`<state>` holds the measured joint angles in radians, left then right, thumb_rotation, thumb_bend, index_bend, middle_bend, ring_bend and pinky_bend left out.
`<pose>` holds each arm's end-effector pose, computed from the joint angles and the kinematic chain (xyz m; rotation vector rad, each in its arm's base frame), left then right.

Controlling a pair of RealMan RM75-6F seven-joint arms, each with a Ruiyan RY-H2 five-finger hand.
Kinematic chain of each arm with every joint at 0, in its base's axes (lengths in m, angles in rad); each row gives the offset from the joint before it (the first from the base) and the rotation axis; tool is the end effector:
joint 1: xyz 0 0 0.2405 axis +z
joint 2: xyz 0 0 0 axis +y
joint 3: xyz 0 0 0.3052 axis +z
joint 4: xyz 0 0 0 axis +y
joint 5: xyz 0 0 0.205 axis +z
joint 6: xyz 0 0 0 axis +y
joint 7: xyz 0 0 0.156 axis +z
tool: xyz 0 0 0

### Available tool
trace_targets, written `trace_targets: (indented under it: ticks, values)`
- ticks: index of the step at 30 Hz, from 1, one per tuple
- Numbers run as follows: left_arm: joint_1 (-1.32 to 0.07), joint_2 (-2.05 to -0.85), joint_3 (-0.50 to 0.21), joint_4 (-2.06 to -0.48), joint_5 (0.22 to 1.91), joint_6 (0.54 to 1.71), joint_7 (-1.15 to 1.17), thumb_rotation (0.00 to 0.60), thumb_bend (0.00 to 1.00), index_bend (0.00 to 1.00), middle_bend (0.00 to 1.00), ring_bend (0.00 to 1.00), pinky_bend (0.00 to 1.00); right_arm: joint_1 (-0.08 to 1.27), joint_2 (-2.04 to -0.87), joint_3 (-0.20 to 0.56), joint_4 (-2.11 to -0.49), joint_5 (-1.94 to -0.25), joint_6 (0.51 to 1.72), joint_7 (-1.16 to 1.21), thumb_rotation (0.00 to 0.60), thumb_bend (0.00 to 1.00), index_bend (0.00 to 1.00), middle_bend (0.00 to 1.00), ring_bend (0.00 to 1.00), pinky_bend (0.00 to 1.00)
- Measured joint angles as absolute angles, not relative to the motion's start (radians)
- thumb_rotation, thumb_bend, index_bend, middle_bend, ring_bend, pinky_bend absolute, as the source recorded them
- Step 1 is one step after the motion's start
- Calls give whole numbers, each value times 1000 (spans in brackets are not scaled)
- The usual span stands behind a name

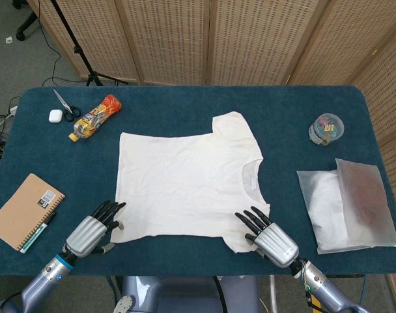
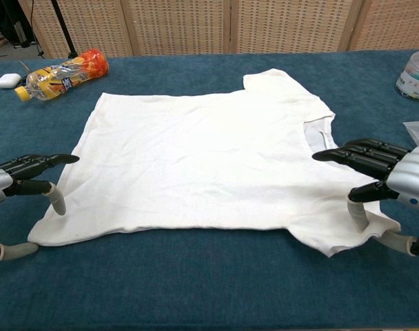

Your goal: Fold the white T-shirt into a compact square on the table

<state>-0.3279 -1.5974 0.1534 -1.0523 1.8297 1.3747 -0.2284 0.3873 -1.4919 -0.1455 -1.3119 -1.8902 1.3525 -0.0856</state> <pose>-0.3248 0.2288 -0.0136 -2.0154 -0.9110 -1.0920 -0.2738 -0.2281 0.0051 2.1301 -0.6178 1.0893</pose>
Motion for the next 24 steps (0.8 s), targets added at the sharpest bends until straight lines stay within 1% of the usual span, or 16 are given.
trace_targets:
  ticks: [2, 7, 13, 18, 24]
  values:
    - [-330, -1594, 155, -1055, 1826, 1373, -223, 600, 320, 436, 0, 0, 0, 388, -1491, -145, -1313, -1890, 1354, -86, 600, 517, 574, 38, 0, 0]
    - [-334, -1591, 159, -1062, 1818, 1364, -216, 600, 304, 437, 0, 0, 0, 388, -1489, -145, -1316, -1890, 1355, -87, 600, 517, 575, 38, 0, 0]
    - [-336, -1598, 166, -1059, 1812, 1356, -215, 600, 314, 450, 0, 0, 0, 388, -1486, -145, -1320, -1890, 1358, -85, 600, 517, 574, 38, 0, 0]
    - [-336, -1607, 167, -1052, 1805, 1354, -221, 600, 385, 512, 0, 0, 0, 389, -1484, -146, -1320, -1890, 1359, -83, 600, 517, 574, 38, 0, 0]
    - [-335, -1625, 161, -1038, 1794, 1361, -227, 600, 438, 560, 0, 0, 0, 390, -1485, -148, -1317, -1891, 1357, -83, 600, 517, 575, 38, 0, 0]
